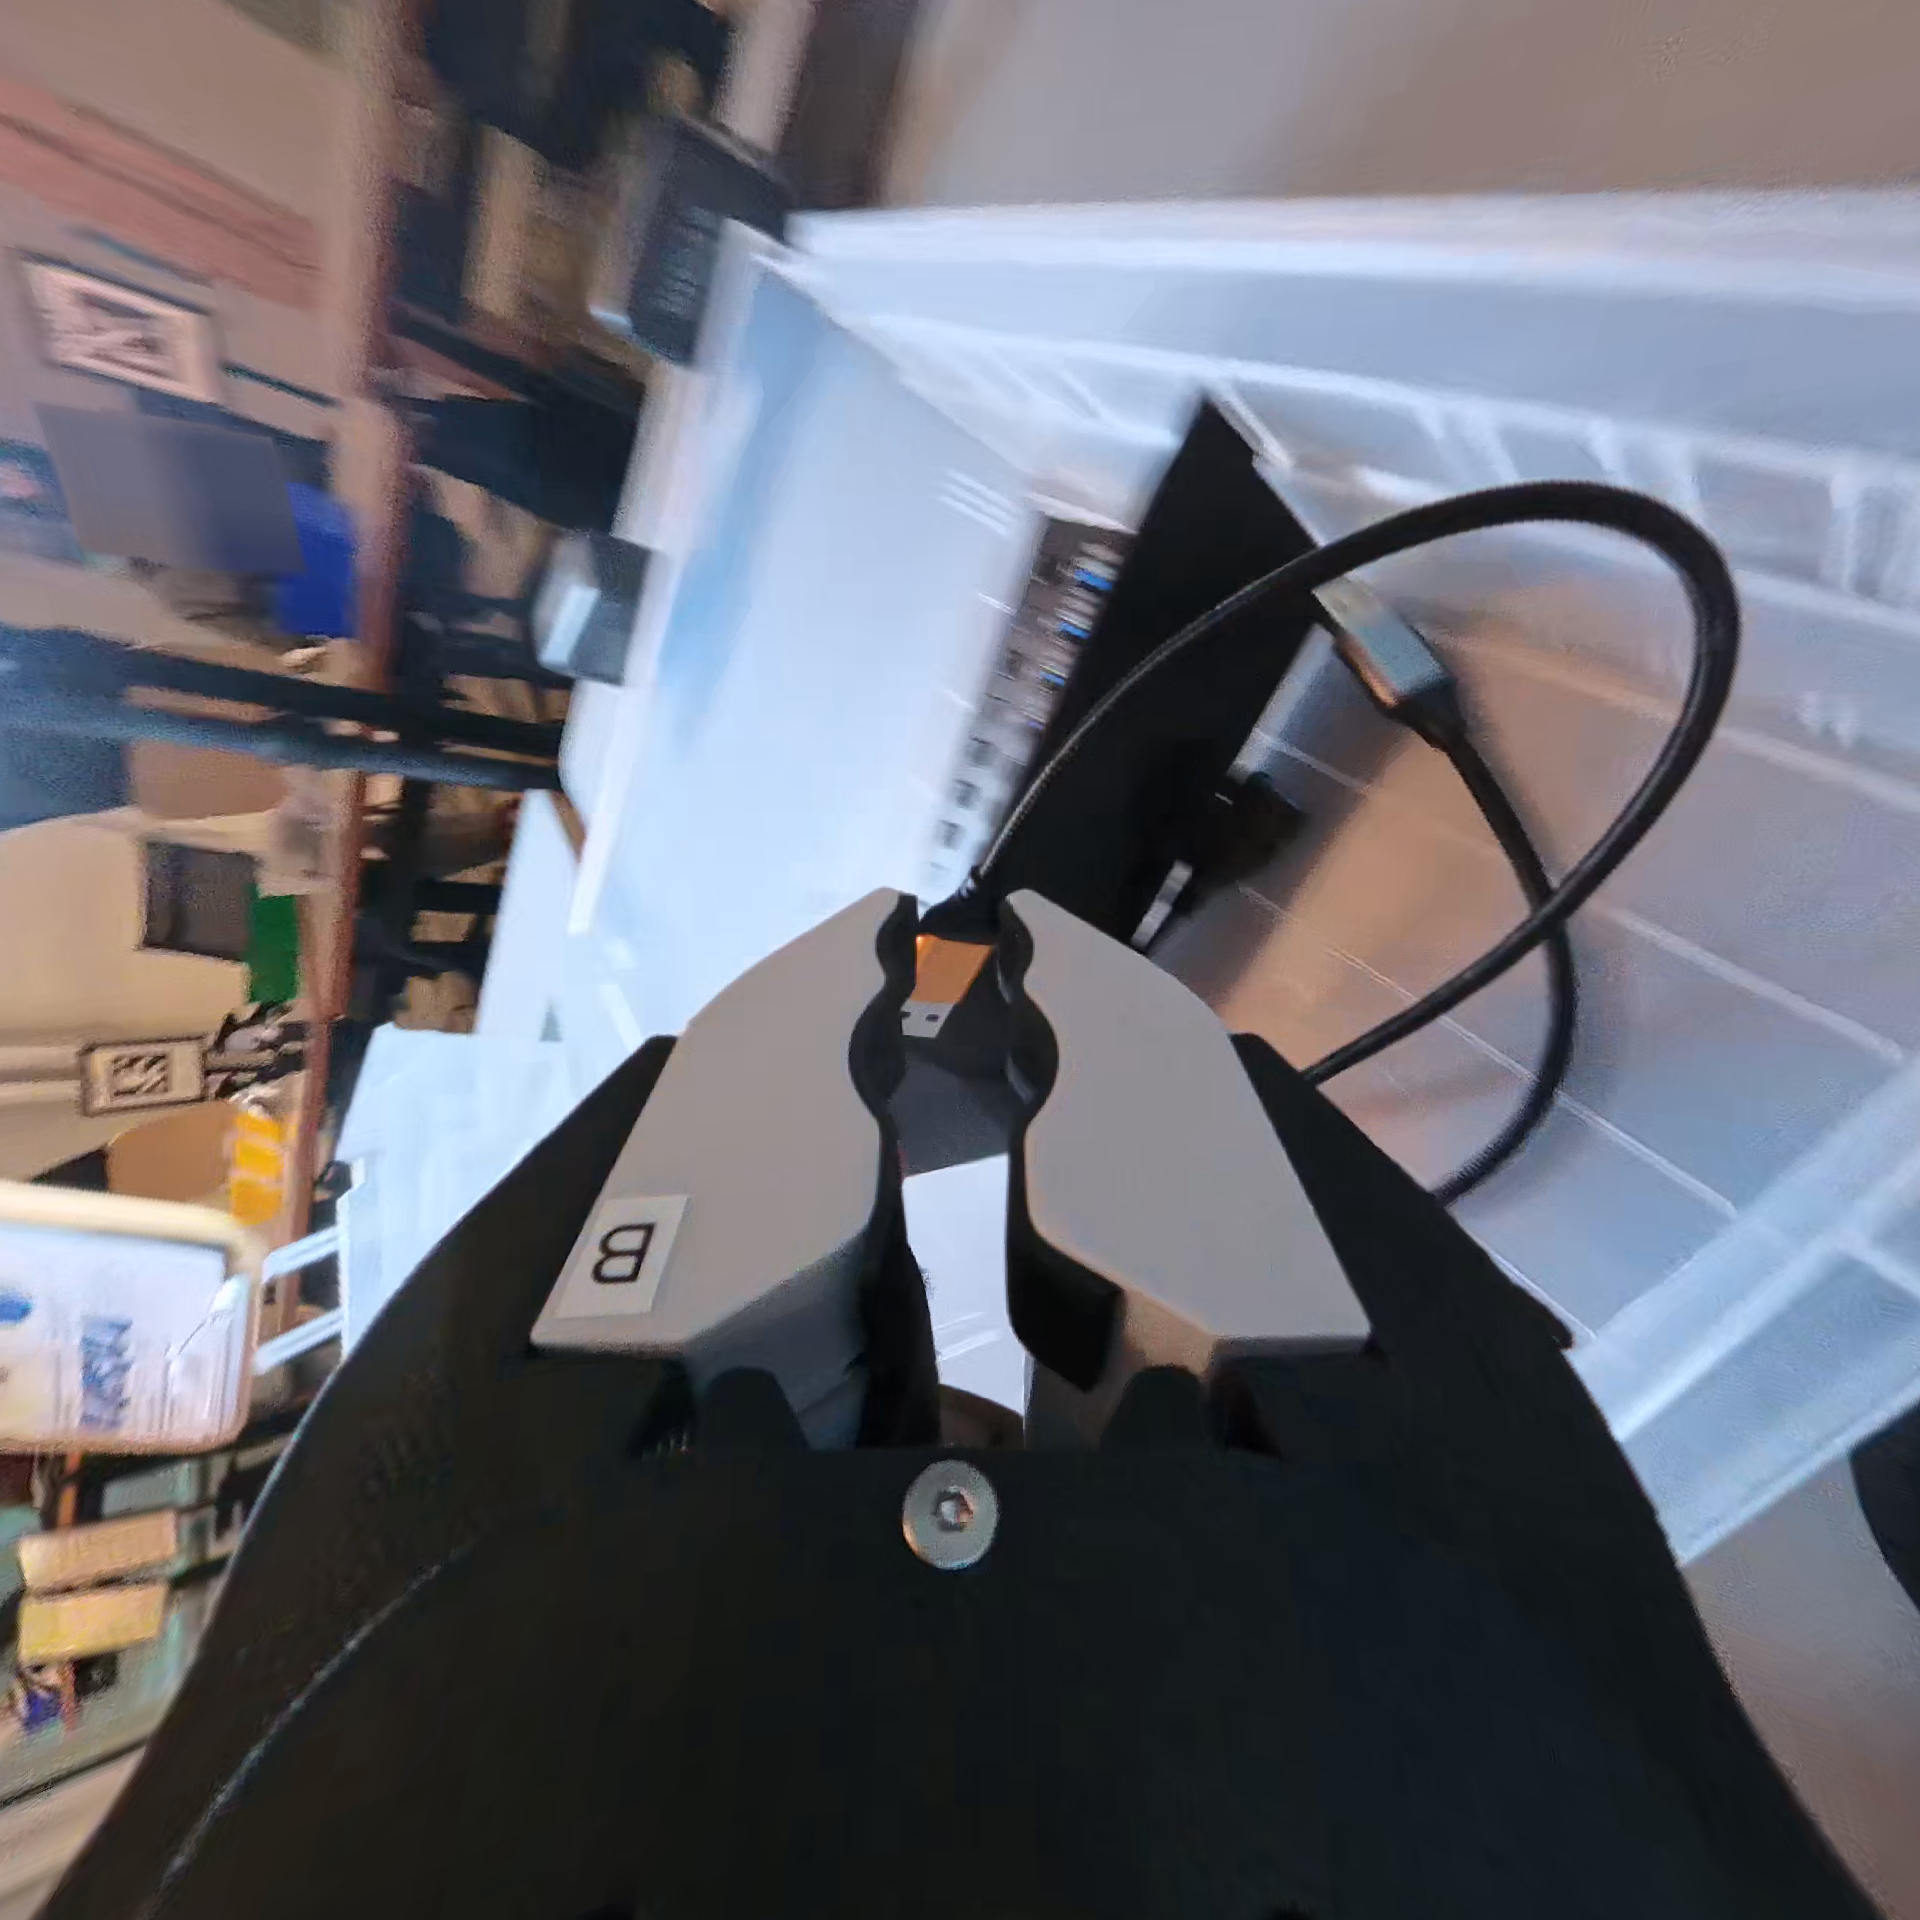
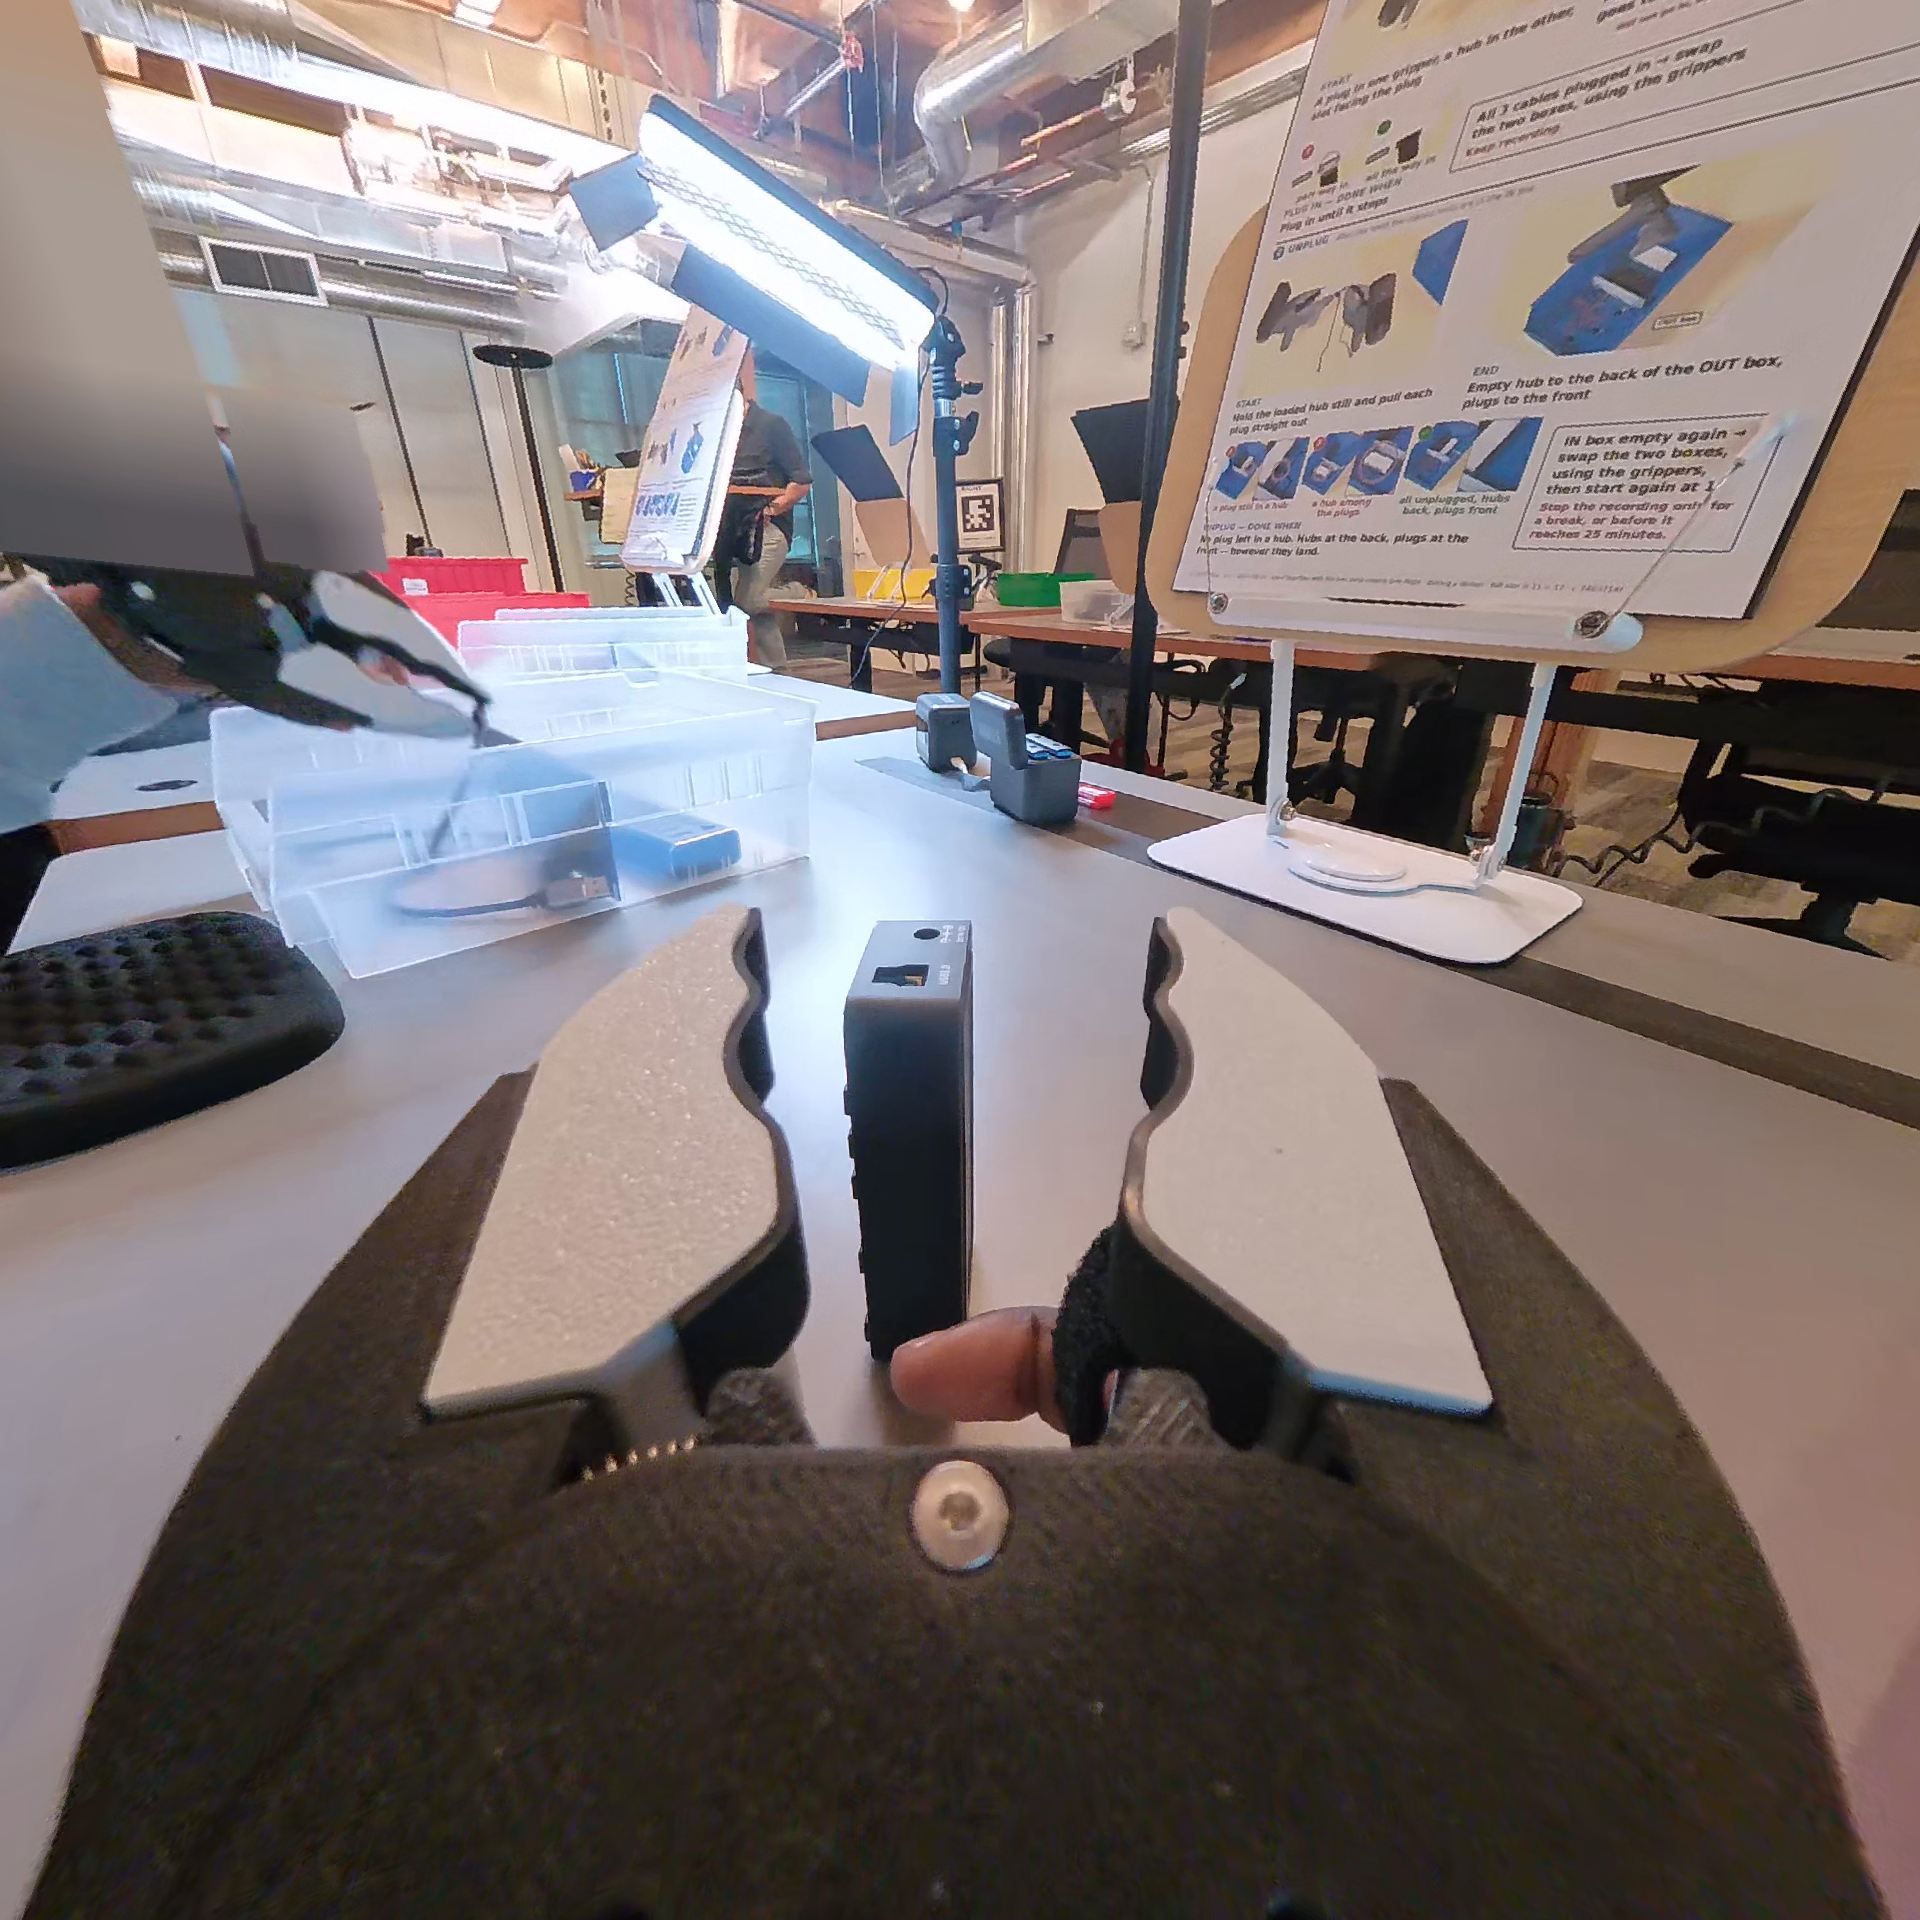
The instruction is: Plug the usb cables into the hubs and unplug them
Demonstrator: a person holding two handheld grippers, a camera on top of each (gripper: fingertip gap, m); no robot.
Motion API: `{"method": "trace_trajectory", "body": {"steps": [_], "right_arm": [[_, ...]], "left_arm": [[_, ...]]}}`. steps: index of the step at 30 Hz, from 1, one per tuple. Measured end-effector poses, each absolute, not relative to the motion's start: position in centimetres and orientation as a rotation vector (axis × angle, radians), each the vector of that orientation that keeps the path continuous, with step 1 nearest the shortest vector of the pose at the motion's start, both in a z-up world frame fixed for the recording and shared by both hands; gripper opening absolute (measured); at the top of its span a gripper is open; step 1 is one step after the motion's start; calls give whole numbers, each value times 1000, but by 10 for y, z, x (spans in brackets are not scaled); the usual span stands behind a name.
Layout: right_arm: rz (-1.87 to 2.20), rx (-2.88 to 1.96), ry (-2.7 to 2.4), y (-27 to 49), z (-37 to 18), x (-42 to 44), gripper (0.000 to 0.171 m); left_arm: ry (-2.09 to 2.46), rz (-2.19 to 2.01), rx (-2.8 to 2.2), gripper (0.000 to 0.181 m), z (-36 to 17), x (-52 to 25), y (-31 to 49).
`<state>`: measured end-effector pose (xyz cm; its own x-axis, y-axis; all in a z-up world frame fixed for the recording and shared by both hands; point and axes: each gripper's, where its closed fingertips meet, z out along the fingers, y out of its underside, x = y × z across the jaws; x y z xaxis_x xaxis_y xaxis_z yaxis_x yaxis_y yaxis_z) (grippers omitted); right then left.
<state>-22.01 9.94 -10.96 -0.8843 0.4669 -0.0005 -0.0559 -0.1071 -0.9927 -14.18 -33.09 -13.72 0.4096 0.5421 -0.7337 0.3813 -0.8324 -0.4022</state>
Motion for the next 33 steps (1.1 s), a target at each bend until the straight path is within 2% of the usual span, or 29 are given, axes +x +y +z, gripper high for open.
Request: {"method": "trace_trajectory", "body": {"steps": [6, 9, 13, 21, 26, 30, 33], "right_arm": [[2053, -452, -1817, 100, -109, -220, 69], [2054, -448, -1813, 100, -109, -220, 69], [2060, -439, -1804, 101, -107, -219, 69], [2081, -372, -1760, 103, -96, -211, 67], [2087, -179, -1641, 97, -66, -186, 55], [2359, 24, -1689, 59, -29, -126, 46], [2599, 184, -1859, 26, -15, -84, 44]], "left_arm": [[-890, 1752, -1729, 15, -29, -129, -330], [-834, 1731, -1389, 15, 6, -117, -311], [-519, 1680, -1022, 15, 47, -86, -256], [-213, 909, -765, 15, 50, -72, -139], [-59, 537, -747, 15, 40, -56, -91], [9, 375, -746, 15, 30, -47, -69], [18, 283, -742, 15, 23, -46, -59]]}}
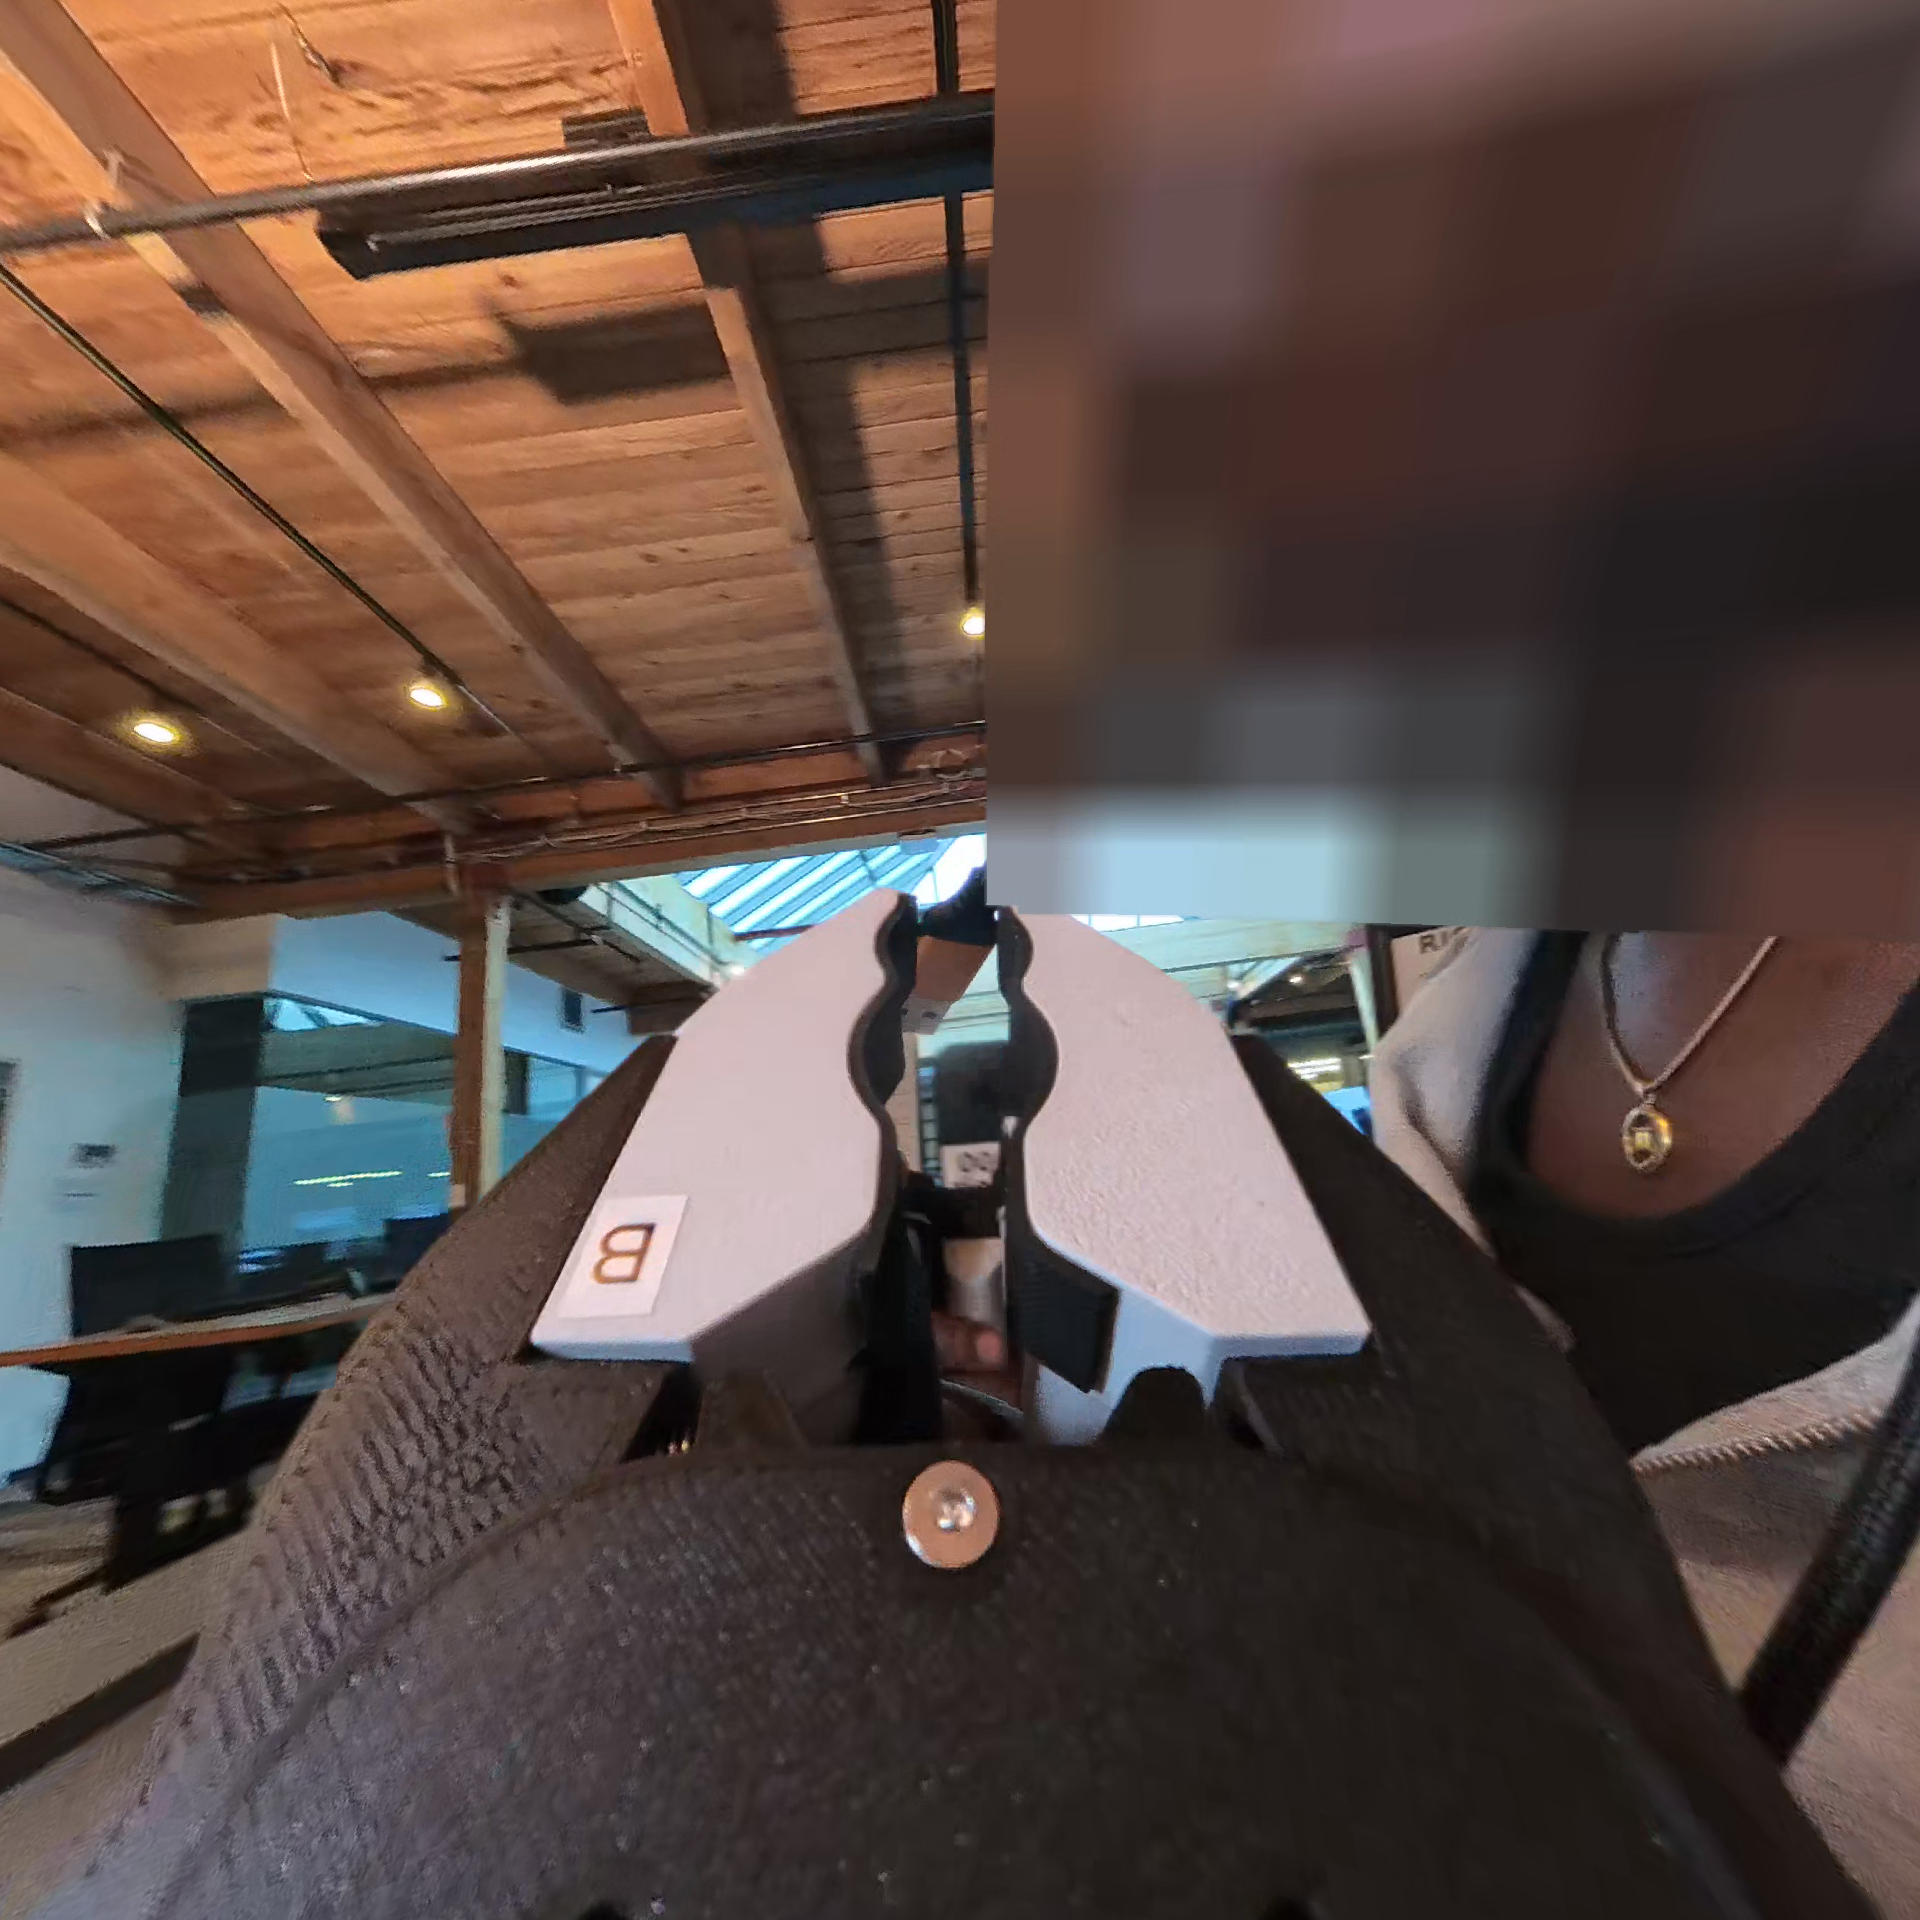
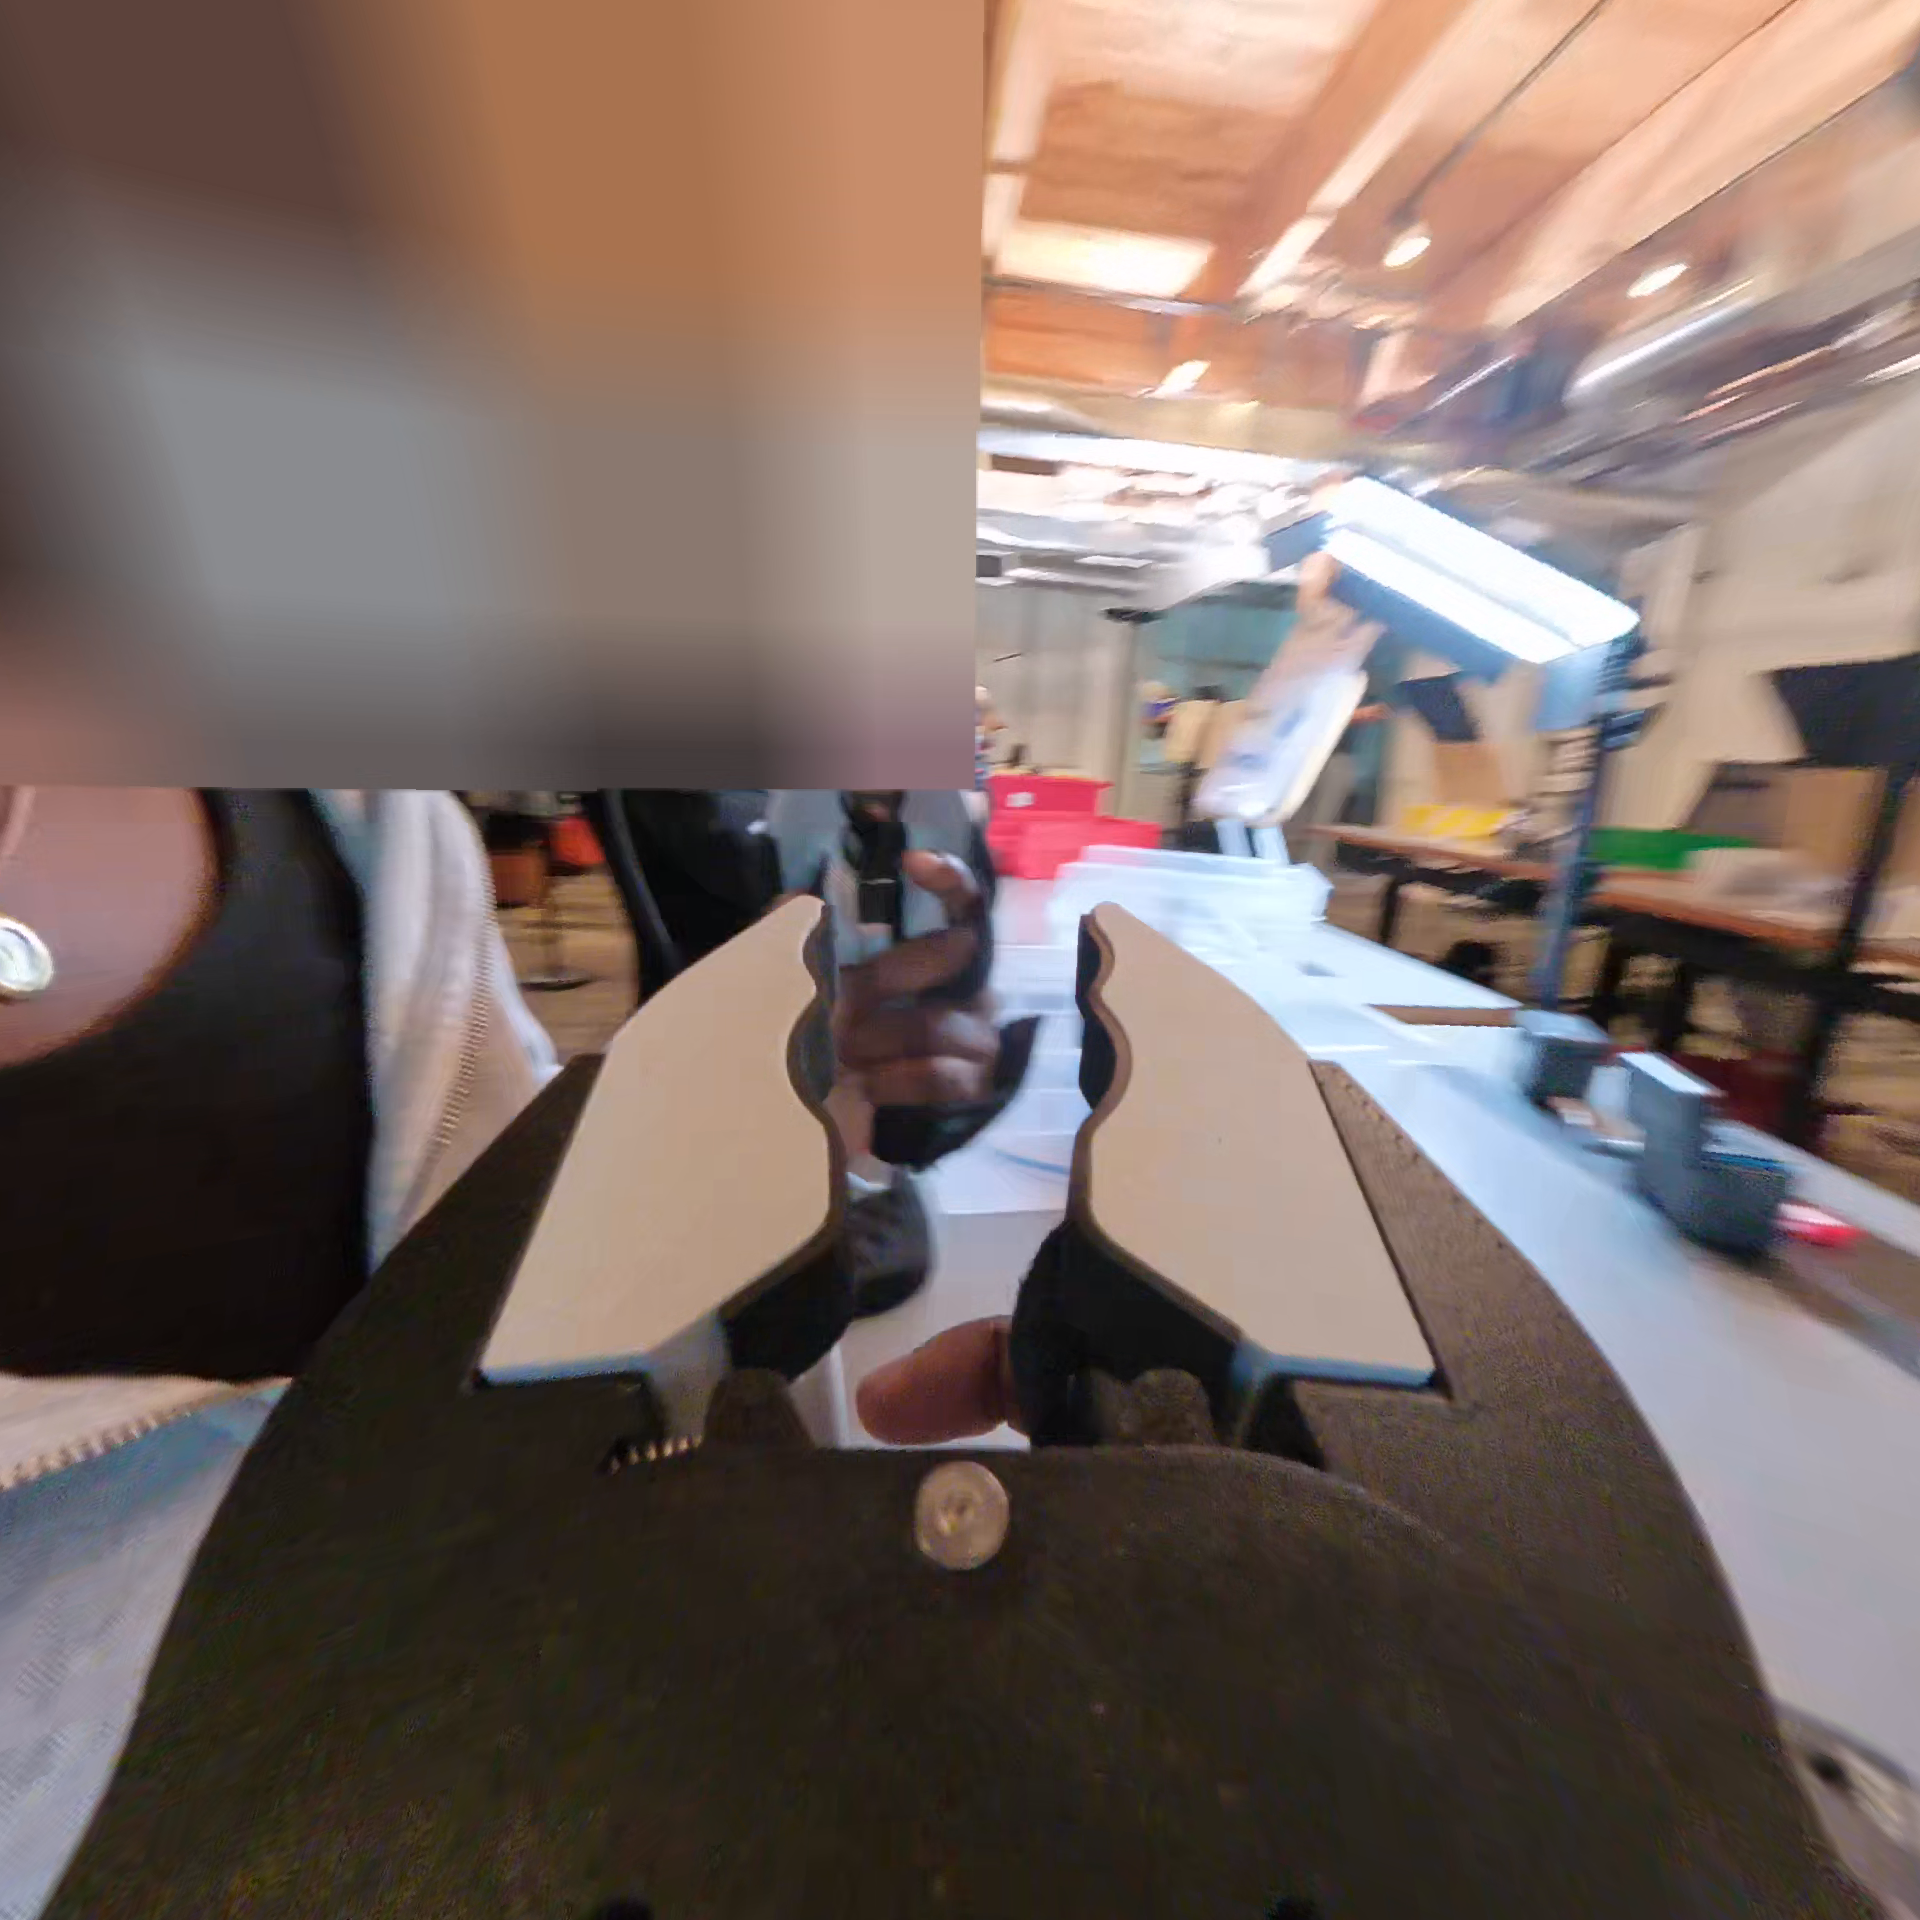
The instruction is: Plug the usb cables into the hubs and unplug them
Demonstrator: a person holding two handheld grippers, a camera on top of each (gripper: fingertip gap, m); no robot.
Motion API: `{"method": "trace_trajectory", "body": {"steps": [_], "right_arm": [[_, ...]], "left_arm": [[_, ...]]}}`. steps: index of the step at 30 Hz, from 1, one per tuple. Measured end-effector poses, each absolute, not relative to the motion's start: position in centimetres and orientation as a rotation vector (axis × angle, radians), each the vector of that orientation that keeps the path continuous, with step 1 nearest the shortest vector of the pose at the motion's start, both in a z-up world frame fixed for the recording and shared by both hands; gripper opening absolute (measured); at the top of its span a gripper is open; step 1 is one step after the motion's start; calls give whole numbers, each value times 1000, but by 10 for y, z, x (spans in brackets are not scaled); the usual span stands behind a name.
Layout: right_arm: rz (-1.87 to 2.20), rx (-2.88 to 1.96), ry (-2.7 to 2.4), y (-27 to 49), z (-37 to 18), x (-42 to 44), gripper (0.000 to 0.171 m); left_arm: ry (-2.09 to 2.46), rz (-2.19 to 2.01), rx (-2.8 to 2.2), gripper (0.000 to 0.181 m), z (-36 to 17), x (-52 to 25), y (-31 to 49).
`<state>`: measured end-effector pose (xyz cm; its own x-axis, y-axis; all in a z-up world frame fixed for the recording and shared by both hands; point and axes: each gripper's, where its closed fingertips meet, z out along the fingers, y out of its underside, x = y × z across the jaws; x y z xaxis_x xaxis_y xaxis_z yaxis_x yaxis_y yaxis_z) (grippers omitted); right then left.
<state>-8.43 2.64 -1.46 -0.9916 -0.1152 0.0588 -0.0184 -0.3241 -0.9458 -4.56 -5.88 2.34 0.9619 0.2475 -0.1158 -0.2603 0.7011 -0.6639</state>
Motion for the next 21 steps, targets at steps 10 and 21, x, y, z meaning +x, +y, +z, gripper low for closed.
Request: {"method": "trace_trajectory", "body": {"steps": [10, 21], "right_arm": [[-2224, -334, 1646, -29, -9, -52, 36], [-2273, -327, 1605, -25, -14, -55, 13]], "left_arm": [[14, 157, -766, 14, 9, -44, -38], [2, 134, -809, 15, 1, -47, -30]]}}
